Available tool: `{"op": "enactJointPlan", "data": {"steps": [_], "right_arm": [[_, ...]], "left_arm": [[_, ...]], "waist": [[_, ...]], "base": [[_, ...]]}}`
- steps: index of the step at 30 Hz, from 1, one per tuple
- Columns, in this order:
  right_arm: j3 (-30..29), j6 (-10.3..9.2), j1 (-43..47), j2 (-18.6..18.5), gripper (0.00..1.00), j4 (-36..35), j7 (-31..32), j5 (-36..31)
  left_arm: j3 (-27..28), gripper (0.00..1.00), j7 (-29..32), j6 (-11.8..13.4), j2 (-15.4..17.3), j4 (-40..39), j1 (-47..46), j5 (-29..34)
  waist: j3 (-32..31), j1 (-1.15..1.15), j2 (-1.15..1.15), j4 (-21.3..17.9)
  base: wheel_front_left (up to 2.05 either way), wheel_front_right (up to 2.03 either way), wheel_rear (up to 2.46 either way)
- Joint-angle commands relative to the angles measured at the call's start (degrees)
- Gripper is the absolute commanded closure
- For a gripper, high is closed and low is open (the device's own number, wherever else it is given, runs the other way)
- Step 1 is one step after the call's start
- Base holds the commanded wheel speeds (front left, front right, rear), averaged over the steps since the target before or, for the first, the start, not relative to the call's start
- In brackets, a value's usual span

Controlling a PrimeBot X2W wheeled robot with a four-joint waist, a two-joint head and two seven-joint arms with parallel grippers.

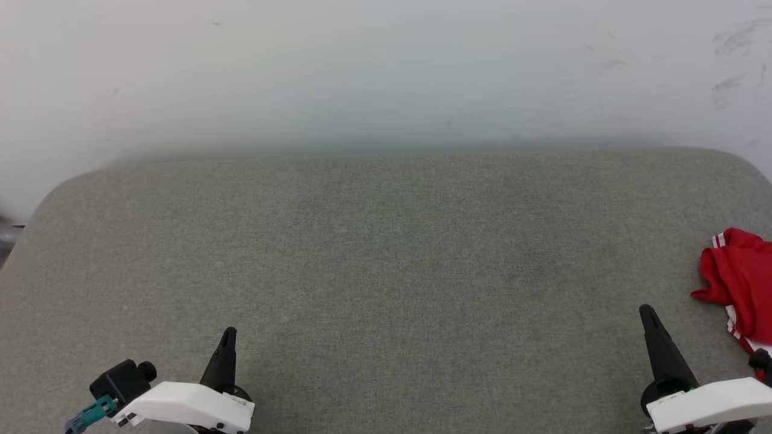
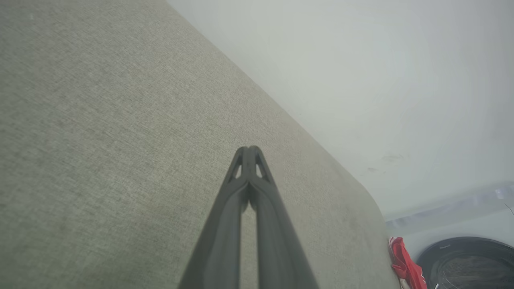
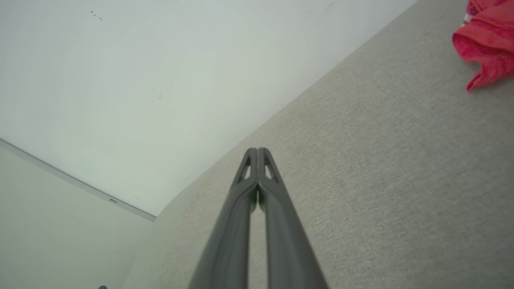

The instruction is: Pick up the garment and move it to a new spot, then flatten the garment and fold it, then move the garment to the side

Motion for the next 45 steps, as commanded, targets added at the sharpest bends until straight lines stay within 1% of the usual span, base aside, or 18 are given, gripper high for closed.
{"op": "enactJointPlan", "data": {"steps": [1, 19, 45], "right_arm": [[-0.2, -0.01, -1.8, 0.0, 1.00, -0.2, 0.3, 2.0], [-0.4, -0.01, -4.2, 0.3, 1.00, 2.9, 1.4, 13.9], [-0.7, -0.02, -6.8, 0.7, 1.00, 6.5, 2.7, 27.5]], "left_arm": [[0.8, 1.00, 0.4, -0.4, -0.1, -0.5, -1.7, -1.6], [3.9, 1.00, 3.6, -2.3, -1.6, 0.0, -3.0, -12.2], [7.4, 1.00, 7.2, -4.7, -3.4, 0.7, -4.4, -24.1]], "waist": [[0.0, 0.00, 0.00, 0.0], [0.3, 0.00, 0.00, 0.2], [0.7, 0.00, 0.00, 0.4]], "base": [[0.00, 0.00, 0.00], [0.00, 0.00, 0.00], [0.00, 0.00, 0.00]]}}
